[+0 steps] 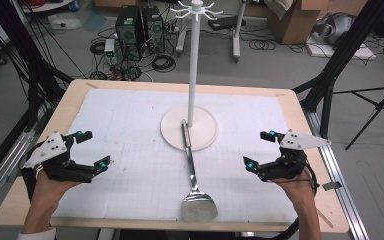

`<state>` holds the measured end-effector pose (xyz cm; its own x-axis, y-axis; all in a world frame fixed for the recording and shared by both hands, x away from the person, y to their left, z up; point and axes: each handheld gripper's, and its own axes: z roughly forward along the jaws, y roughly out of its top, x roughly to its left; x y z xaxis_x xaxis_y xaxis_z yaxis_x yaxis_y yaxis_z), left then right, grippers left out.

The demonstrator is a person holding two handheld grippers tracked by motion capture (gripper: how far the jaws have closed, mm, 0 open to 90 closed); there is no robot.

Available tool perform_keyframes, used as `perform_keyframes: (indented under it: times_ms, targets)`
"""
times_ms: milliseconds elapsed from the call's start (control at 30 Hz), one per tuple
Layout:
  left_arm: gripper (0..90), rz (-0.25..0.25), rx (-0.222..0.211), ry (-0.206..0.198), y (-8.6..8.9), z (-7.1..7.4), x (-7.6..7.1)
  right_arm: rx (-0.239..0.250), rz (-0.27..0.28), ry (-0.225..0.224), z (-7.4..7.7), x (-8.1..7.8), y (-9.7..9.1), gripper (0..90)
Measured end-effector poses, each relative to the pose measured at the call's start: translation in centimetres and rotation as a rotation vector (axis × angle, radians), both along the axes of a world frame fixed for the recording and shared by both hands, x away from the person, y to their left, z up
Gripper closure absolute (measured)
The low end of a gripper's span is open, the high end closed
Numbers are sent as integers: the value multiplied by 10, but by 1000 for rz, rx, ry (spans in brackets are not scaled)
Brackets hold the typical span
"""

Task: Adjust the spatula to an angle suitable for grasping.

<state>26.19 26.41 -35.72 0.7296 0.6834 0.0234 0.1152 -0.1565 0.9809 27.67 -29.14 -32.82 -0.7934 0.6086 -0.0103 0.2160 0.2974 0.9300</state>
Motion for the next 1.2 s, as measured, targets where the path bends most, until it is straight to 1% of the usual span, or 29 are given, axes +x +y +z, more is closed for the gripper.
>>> perform_keyframes:
  times_ms: [67,200,333,367,433,533,567,633,700,767,800,833,867,900,1000,1033,1067,1133,1200]
  targets:
    - [17,-2,0,-3,0,0,0,-25,28,12,4,2,6,4]
    - [18,-3,1,-2,-1,0,0,-48,79,42,8,7,19,4]
    - [18,-8,4,1,-1,0,1,-79,122,57,11,11,32,5]
    - [17,-8,4,1,-2,-1,1,-91,133,53,12,12,35,6]
    - [18,-6,4,1,-2,-1,1,-112,161,57,14,14,41,38]
    - [17,-5,3,1,-1,-1,1,-119,221,78,16,17,52,50]
    - [17,-3,3,2,-1,-1,1,-128,227,78,17,18,55,50]
    - [18,-3,2,1,-1,-1,2,-142,256,92,18,20,63,50]
    - [17,-1,3,2,0,-1,2,-166,285,95,18,23,70,50]
    - [17,-2,2,2,0,-1,2,-201,298,93,18,25,78,50]
    - [17,-2,3,2,0,-1,2,-214,304,101,18,26,81,51]
    - [17,-3,3,2,0,-1,2,-226,316,101,18,26,84,51]
    - [17,-3,3,2,0,-1,2,-226,316,101,18,26,84,51]
    - [17,-3,1,2,0,-1,2,-244,338,115,18,27,91,56]
    - [17,-3,3,3,0,-1,2,-275,380,118,18,26,100,82]
    - [17,-3,6,3,0,-1,2,-288,394,121,18,26,103,102]
    - [18,-3,5,4,0,-1,2,-298,408,119,18,26,107,156]
    - [17,-4,6,3,0,-1,2,-307,421,137,18,27,111,161]
    - [17,-7,5,2,-1,-1,2,-328,447,140,17,28,115,207]
